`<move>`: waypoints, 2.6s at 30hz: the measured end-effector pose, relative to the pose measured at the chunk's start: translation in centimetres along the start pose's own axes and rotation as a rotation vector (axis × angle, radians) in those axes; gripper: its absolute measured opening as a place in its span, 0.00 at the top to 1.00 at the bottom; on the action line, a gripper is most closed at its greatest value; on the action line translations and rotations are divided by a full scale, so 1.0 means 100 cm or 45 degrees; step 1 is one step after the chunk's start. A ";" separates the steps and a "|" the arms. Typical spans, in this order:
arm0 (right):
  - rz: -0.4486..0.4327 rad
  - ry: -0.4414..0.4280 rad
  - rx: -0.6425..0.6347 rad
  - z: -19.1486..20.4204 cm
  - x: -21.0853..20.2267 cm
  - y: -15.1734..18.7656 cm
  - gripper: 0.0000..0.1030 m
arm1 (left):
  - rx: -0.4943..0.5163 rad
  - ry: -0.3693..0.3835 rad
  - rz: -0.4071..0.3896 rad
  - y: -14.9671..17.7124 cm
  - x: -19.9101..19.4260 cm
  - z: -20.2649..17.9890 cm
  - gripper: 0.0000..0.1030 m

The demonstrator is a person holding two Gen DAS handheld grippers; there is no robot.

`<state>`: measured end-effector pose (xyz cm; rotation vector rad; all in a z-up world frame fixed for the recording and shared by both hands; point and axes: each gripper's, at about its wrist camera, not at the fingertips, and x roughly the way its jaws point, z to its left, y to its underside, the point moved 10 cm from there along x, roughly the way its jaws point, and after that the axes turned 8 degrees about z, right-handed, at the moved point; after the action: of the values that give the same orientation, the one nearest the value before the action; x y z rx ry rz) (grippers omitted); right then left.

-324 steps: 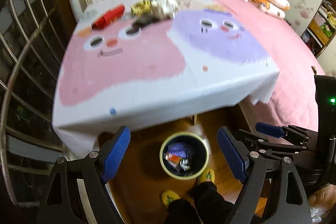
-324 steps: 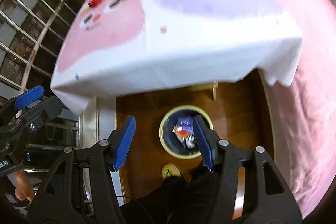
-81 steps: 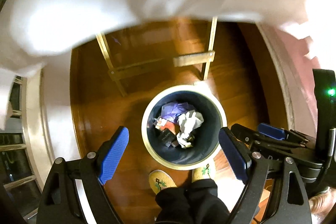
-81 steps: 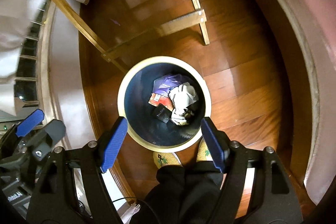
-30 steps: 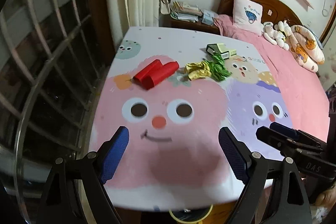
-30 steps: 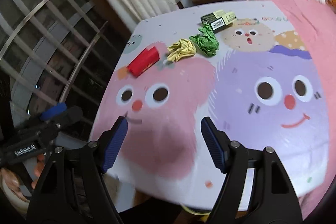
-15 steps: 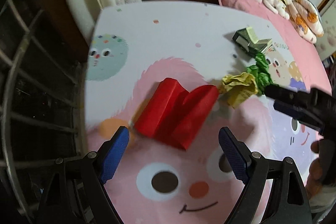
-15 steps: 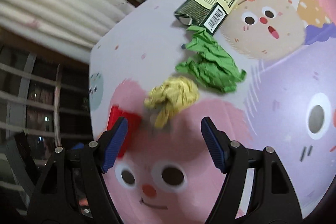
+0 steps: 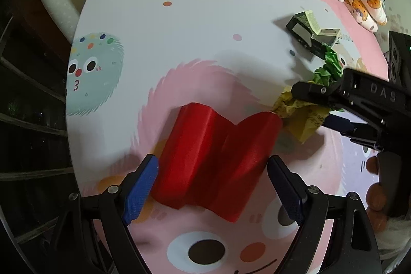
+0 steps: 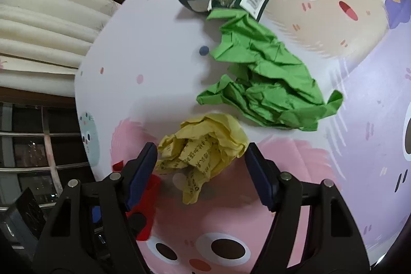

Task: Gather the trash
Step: 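Grasp the red box with the left tool while the right tool grasps the yellow paper, then carry the red box and yellow paper down over the bin with both tools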

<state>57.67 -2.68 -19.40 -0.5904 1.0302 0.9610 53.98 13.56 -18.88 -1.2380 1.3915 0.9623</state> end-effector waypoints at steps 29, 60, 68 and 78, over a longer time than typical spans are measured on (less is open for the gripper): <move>-0.082 -0.171 -0.388 -0.027 -0.082 0.105 0.82 | -0.090 0.169 -0.080 0.078 -0.037 -0.045 0.77; 0.088 -0.121 -0.727 -0.353 -0.190 0.422 0.82 | -0.089 0.049 -0.205 0.454 -0.029 -0.302 0.77; 0.188 -0.049 -0.632 -0.420 -0.115 0.451 0.82 | -0.086 0.045 -0.076 0.484 0.049 -0.300 0.77; 0.253 0.064 -0.570 -0.494 0.017 0.453 0.81 | -0.102 0.029 0.047 0.483 0.189 -0.264 0.77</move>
<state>-3.61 -19.47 -40.93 -0.8953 0.9329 1.3747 2.34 -7.91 -35.16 -1.2900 1.4093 1.0415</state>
